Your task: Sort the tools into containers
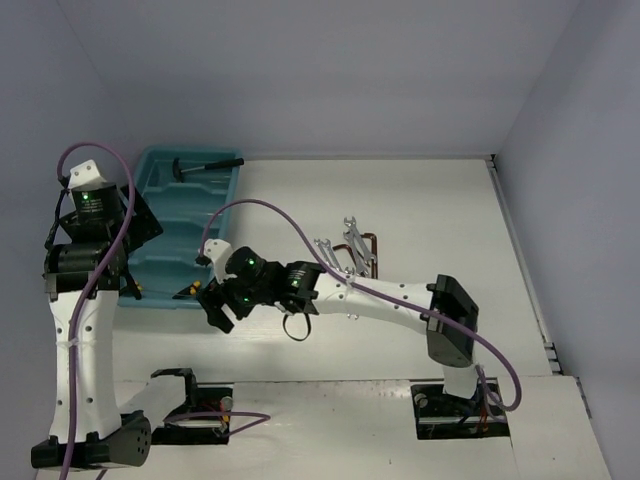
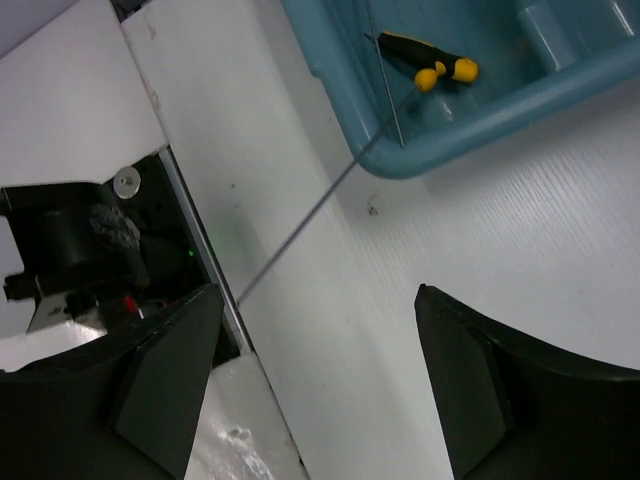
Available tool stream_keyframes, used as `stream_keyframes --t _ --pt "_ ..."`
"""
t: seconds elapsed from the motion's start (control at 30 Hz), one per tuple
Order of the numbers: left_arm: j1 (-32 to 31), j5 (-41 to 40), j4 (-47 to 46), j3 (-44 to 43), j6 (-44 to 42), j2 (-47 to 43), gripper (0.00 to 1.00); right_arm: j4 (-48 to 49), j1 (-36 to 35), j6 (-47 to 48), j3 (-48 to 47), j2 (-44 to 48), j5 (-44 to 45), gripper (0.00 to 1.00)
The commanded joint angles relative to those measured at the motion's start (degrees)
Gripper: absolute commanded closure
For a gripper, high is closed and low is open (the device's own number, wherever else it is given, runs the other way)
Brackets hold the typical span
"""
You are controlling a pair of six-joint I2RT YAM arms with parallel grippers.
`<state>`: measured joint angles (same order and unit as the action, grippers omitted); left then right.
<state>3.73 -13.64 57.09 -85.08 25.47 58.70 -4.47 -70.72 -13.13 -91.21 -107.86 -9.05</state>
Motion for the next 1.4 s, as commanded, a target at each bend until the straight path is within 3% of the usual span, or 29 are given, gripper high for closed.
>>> stream_keyframes --t 0.0,0.13,0.33,0.43,0.73,1.37 --pt "-0.63 -2.48 -0.16 -3.23 -3.26 -2.04 0.24 3.20 -1.21 -2.84 -6.36 -2.86 5.48 0.30" --pt "-0.87 -2.31 -0.13 -5.47 -4.25 -1.25 0.25 3.22 -1.35 -3.59 -7.51 -4.40 6.13 0.35" --pt "-1.18 -1.77 -0.28 -5.77 -4.14 -0.78 0.25 3.24 -1.53 -4.07 -7.55 -4.85 6.70 0.52" --pt "-1.18 -1.45 -0.34 -4.96 -3.96 -0.63 0.25 3.24 -1.47 -3.92 -7.26 -5.02 6.94 0.68" --pt "-1.09 -0.89 -0.40 -3.80 -3.87 -0.93 0.25 3.88 -1.49 -2.85 -7.52 -5.70 6.35 0.99" --pt "-1.09 1.74 -0.79 -0.39 -2.62 -2.85 0.24 13.93 1.91 2.69 -8.90 -13.18 -0.15 1.00"
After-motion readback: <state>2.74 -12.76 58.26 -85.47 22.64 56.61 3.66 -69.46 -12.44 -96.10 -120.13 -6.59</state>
